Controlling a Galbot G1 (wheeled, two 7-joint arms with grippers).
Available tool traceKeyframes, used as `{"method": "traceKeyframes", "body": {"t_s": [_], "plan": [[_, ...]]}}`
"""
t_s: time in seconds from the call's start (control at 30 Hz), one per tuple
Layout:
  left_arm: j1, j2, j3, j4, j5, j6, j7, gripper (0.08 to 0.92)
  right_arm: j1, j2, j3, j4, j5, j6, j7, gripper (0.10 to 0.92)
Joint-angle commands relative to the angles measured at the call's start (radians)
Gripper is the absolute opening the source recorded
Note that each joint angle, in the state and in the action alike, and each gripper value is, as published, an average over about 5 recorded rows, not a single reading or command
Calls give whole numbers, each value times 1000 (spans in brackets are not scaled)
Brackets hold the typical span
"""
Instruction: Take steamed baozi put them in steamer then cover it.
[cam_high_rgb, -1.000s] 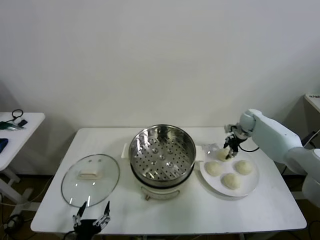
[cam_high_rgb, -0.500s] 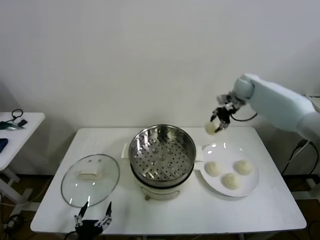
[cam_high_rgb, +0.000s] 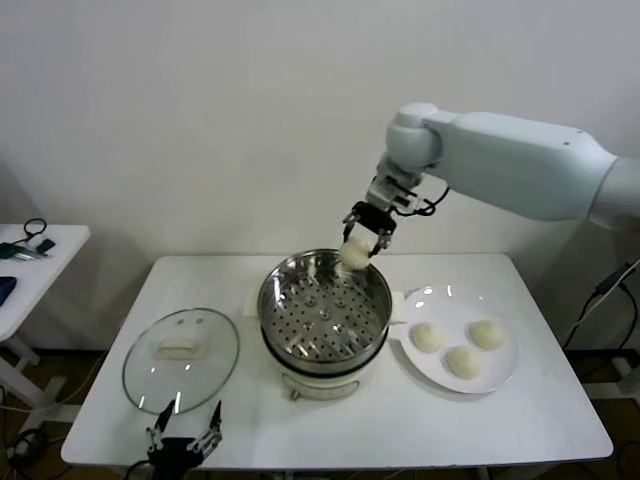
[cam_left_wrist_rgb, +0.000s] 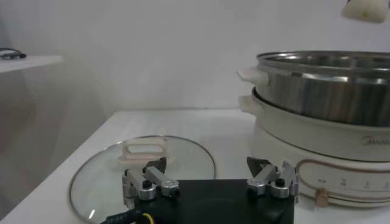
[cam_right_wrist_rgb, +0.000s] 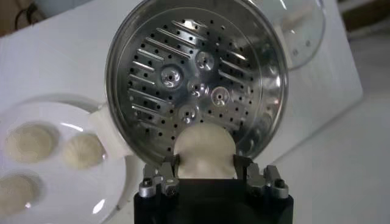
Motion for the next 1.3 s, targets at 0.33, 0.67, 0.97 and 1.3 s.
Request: {"method": "traceKeyframes", "body": {"t_s": [0.33,0.67,0.97,1.3], "plan": [[13,-10,8,-12,3,-12,-11,823,-263,223,101,-322,-363,202,85,611],[18,-12,6,-10,1,-17,-14,823,-290,288,112,-412,-346,241,63,611],[16,-13,15,-6,14,-13,-13,823,-56,193,43,-264,-9,243,30,792],[12,-15,34,7,33,-14,-12,823,308,-233,-310,20,615,-352,-26,823]]}}
